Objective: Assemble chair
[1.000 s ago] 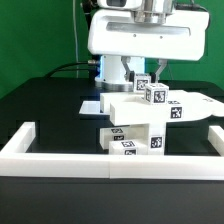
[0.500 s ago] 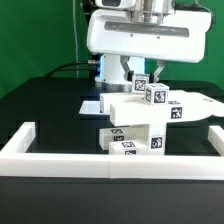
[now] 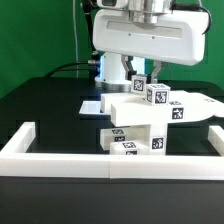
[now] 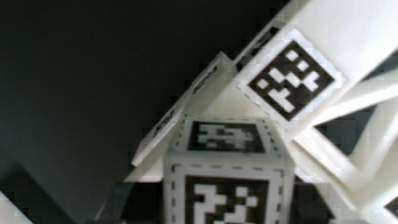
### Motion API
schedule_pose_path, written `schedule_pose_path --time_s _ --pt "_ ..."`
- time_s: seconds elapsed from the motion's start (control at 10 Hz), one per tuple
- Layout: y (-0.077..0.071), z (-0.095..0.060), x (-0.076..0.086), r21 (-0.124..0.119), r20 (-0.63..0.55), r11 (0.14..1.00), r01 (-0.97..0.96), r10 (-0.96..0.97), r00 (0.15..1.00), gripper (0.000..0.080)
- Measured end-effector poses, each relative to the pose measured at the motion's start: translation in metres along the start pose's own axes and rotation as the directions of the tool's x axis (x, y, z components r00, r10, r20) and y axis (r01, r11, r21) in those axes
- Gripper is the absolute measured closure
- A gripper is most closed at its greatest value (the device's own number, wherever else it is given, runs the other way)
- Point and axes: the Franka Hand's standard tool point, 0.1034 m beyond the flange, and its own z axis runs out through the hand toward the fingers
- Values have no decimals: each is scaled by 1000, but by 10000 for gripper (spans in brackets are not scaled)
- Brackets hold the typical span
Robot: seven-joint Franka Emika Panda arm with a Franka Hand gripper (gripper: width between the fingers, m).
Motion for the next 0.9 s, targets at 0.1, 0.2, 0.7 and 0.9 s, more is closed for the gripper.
schedule_pose_path --time_s 0.1,0.2,0.7,0.9 --pt "-1 0 0 9 7 994 -111 111 994 509" --pt "-2 0 -1 12 11 981 -193 193 981 509" --pt "-8 -1 -6 22 -4 999 26 -26 1000 166" --pt "-8 -1 -8 21 -9 973 229 -228 974 153"
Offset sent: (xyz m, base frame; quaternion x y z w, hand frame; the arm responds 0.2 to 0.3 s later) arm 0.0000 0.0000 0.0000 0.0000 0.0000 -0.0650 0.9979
